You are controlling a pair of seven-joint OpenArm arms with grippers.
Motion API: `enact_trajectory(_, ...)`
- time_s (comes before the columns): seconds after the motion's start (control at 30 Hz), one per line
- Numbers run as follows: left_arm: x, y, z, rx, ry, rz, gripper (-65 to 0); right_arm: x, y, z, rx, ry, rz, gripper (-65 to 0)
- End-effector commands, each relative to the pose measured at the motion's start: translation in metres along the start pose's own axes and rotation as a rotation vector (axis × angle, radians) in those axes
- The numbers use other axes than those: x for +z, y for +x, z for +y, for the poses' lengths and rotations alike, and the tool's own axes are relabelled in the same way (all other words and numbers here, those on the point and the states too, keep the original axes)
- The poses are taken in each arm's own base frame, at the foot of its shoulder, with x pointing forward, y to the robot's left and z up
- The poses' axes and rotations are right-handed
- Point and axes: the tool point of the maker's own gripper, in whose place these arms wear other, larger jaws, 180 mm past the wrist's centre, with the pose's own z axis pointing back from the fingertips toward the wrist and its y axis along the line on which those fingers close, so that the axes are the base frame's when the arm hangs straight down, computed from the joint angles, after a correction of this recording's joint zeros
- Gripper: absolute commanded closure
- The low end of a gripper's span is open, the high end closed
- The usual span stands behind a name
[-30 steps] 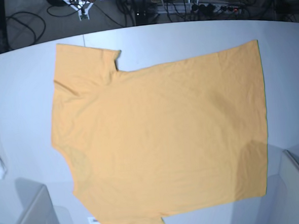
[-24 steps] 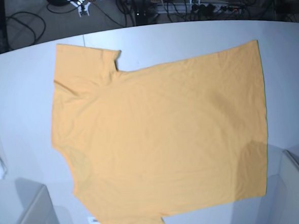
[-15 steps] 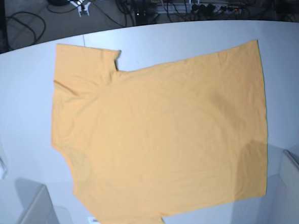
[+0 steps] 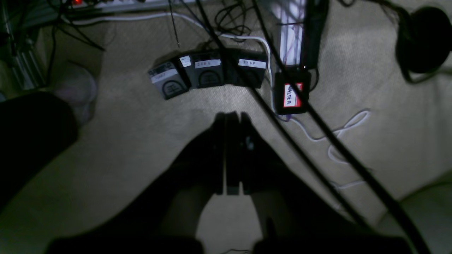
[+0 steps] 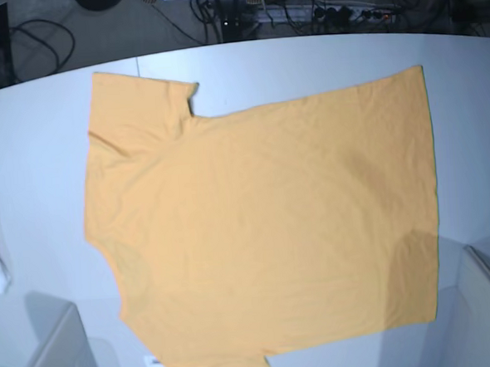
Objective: Fold the T-shirt properly
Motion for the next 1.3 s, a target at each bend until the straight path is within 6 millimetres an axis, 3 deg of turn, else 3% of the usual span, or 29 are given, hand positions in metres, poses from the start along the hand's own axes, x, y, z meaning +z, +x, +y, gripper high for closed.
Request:
enact_trajectory(0.0, 0.012, -0.011, 0.005, -0.013, 0.006, -0.002, 0.0, 0.009, -0.008, -0.019, -0.008, -0.044, 0.009, 0.0)
enact_trajectory(0.17, 0.061, 0.003, 0.013, -0.011, 0.006, -0.12, 0.0, 0.04, 0.003, -0.054, -0.045, -0.127, -0.016, 0.0)
enact_trajectory(0.3, 0.103, 0.032, 0.043, 0.077, 0.045, -0.235, 0.0, 0.064, 0.024, -0.086, -0.072, -0.204, -0.058, 0.0)
enact_trajectory(0.4, 0.137, 0.066, 0.066, 0.128, 0.069, -0.341, 0.0, 0.081, 0.051, -0.111, -0.11, -0.272, -0.12, 0.0)
enact_trajectory(0.53, 0.184, 0.123, 0.085, 0.199, 0.096, -0.512, 0.0, 0.117, 0.109, -0.138, -0.158, -0.359, -0.269, 0.0)
enact_trajectory(0.67, 0.215, 0.172, 0.091, 0.207, 0.1, -0.655, 0.0, 0.151, 0.18, -0.13, -0.242, -0.334, -0.486, 0.0)
enact_trajectory(0.77, 0.227, 0.194, 0.087, 0.197, 0.085, -0.719, 0.0, 0.177, 0.233, -0.123, -0.313, -0.279, -0.65, 0.0)
enact_trajectory(0.87, 0.231, 0.216, 0.086, 0.202, 0.079, -0.782, 0.0, 0.185, 0.269, -0.116, -0.421, -0.176, -0.713, 0.0)
enact_trajectory(1.03, 0.229, 0.227, 0.086, 0.239, 0.09, -0.823, 0.0, 0.18, 0.304, -0.089, -0.581, 0.072, -0.69, 0.0)
enact_trajectory(1.17, 0.229, 0.228, 0.087, 0.242, 0.093, -0.826, 0.0, 0.191, 0.33, -0.065, -0.621, 0.27, -0.752, 0.0)
enact_trajectory(1.2, 0.229, 0.228, 0.087, 0.24, 0.093, -0.823, 0.0, 0.193, 0.334, -0.062, -0.621, 0.302, -0.764, -2.6)
enact_trajectory(1.27, 0.225, 0.225, 0.086, 0.244, 0.088, -0.796, 0.0, 0.191, 0.337, -0.056, -0.62, 0.335, -0.75, -18.6)
